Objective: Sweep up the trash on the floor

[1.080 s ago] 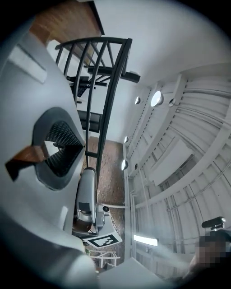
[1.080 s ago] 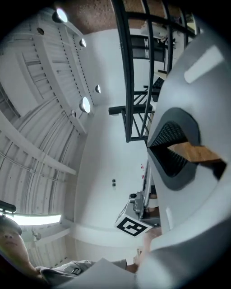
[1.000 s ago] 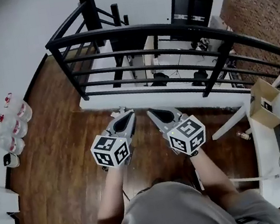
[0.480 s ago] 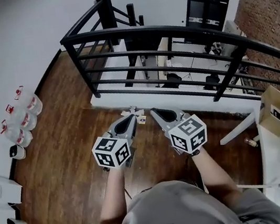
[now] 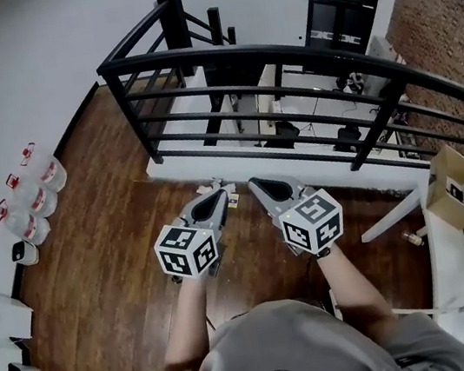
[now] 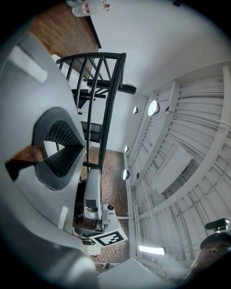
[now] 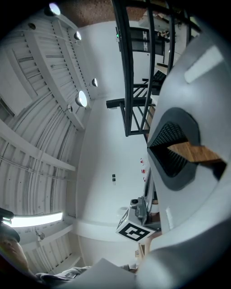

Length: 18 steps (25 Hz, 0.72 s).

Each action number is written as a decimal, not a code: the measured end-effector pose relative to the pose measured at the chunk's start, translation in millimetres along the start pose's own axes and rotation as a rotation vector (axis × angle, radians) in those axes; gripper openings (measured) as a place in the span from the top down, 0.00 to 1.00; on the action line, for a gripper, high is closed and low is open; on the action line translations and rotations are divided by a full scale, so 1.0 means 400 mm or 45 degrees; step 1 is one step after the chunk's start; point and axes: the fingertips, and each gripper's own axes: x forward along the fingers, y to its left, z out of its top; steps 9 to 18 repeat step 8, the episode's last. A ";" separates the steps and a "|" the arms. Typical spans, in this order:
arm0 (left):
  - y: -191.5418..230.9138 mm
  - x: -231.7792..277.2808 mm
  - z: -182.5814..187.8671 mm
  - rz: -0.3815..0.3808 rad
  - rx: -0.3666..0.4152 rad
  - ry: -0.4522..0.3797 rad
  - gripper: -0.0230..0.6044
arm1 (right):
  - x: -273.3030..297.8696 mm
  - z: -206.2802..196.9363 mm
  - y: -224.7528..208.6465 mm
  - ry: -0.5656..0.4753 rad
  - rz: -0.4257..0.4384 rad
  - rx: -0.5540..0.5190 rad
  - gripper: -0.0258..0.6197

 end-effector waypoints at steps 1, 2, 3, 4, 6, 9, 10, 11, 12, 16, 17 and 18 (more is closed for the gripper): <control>0.000 0.003 0.000 -0.002 0.000 0.002 0.96 | 0.001 0.001 -0.002 0.002 -0.001 0.000 0.96; -0.001 0.005 0.000 -0.004 0.000 0.003 0.96 | 0.001 0.001 -0.003 0.003 -0.003 0.001 0.96; -0.001 0.007 -0.001 -0.006 0.001 0.004 0.96 | 0.001 0.001 -0.006 0.003 -0.005 0.001 0.96; -0.002 0.009 -0.002 -0.008 0.002 0.004 0.96 | 0.002 0.000 -0.008 0.003 -0.007 0.000 0.96; -0.003 0.012 -0.005 -0.010 0.003 0.005 0.96 | 0.002 -0.002 -0.012 0.002 -0.010 0.001 0.96; -0.003 0.015 -0.009 -0.012 0.003 0.008 0.96 | 0.002 -0.004 -0.016 0.001 -0.013 0.003 0.96; -0.003 0.015 -0.009 -0.012 0.003 0.008 0.96 | 0.002 -0.004 -0.016 0.001 -0.013 0.003 0.96; -0.003 0.015 -0.009 -0.012 0.003 0.008 0.96 | 0.002 -0.004 -0.016 0.001 -0.013 0.003 0.96; -0.003 0.015 -0.009 -0.012 0.003 0.008 0.96 | 0.002 -0.004 -0.016 0.001 -0.013 0.003 0.96; -0.003 0.015 -0.009 -0.012 0.003 0.008 0.96 | 0.002 -0.004 -0.016 0.001 -0.013 0.003 0.96; -0.003 0.015 -0.009 -0.012 0.003 0.008 0.96 | 0.002 -0.004 -0.016 0.001 -0.013 0.003 0.96; -0.003 0.015 -0.009 -0.012 0.003 0.008 0.96 | 0.002 -0.004 -0.016 0.001 -0.013 0.003 0.96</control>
